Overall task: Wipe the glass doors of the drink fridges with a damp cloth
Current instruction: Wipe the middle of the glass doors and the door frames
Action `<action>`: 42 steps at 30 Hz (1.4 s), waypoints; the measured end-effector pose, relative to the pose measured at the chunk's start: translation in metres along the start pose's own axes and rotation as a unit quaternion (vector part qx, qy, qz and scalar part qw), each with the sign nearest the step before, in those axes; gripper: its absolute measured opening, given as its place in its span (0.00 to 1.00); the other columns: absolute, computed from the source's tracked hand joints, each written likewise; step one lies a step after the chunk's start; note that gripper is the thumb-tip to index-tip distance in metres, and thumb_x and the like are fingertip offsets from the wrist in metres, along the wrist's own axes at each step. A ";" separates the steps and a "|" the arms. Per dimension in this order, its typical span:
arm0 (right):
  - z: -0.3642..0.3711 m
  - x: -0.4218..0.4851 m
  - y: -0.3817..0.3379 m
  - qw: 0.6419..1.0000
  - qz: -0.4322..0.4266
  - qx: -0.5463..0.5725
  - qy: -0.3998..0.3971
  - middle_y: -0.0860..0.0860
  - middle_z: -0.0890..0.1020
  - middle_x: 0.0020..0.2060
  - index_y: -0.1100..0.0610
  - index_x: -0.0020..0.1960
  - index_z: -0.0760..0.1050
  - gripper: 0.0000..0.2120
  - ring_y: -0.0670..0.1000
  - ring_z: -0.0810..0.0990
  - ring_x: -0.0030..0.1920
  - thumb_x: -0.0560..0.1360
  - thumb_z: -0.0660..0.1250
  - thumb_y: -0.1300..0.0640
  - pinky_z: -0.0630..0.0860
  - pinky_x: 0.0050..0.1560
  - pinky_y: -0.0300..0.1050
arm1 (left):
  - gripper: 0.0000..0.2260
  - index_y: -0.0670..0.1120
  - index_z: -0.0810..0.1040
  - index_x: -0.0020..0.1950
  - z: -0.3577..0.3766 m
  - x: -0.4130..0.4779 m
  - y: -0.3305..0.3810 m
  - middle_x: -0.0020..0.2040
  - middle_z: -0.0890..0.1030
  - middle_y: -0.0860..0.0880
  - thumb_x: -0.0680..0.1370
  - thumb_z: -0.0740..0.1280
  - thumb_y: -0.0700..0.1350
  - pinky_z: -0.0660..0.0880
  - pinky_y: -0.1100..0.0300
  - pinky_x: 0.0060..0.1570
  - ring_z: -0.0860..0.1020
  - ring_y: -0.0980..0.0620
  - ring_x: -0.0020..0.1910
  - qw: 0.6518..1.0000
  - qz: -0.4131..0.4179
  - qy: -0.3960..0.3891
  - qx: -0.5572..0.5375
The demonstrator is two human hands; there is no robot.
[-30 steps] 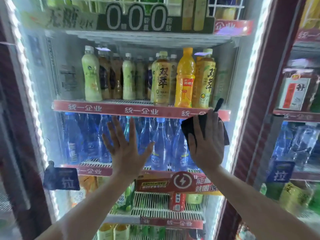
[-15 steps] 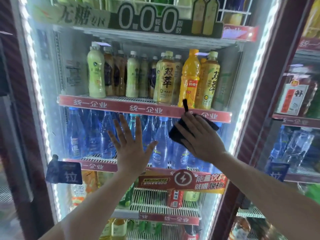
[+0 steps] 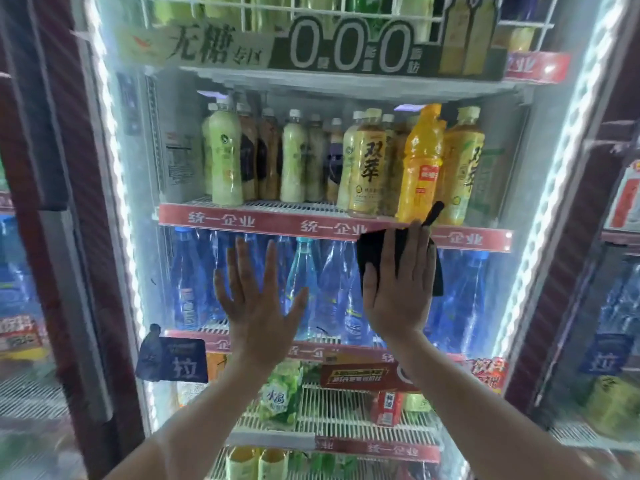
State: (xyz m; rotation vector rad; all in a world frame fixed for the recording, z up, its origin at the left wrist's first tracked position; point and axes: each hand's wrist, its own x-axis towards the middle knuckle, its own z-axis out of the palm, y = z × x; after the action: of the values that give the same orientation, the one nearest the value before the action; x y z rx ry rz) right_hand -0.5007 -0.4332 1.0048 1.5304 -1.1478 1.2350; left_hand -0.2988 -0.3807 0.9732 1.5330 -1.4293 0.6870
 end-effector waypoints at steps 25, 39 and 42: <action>-0.001 0.065 -0.051 0.995 -0.096 0.004 0.002 0.63 0.56 0.78 0.60 0.79 0.60 0.26 0.62 0.53 0.79 0.84 0.55 0.50 0.49 0.79 0.57 | 0.35 0.49 0.48 0.82 0.000 0.000 -0.052 0.81 0.44 0.41 0.81 0.56 0.62 0.53 0.37 0.75 0.46 0.41 0.80 0.998 0.052 -0.042 0.000; 0.029 -0.072 -0.087 0.948 -0.295 -0.012 -0.123 0.60 0.52 0.80 0.58 0.79 0.58 0.25 0.58 0.48 0.80 0.85 0.48 0.48 0.44 0.80 0.55 | 0.33 0.46 0.53 0.81 -0.016 0.004 -0.131 0.81 0.49 0.42 0.81 0.54 0.61 0.54 0.43 0.74 0.48 0.44 0.80 0.992 0.110 -0.035 0.053; 0.022 -0.047 -0.068 0.897 -0.415 -0.020 -0.151 0.58 0.58 0.78 0.56 0.80 0.56 0.25 0.56 0.49 0.81 0.85 0.49 0.47 0.45 0.80 0.53 | 0.32 0.46 0.51 0.81 -0.016 0.004 -0.130 0.81 0.48 0.42 0.81 0.52 0.60 0.54 0.42 0.75 0.47 0.44 0.80 0.992 0.110 -0.036 0.050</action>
State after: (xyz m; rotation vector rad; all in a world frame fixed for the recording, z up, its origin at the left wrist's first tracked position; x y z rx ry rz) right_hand -0.4346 -0.4314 0.9507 1.9242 -0.5513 0.3986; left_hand -0.1696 -0.3785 0.9528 1.5033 -1.6569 0.8522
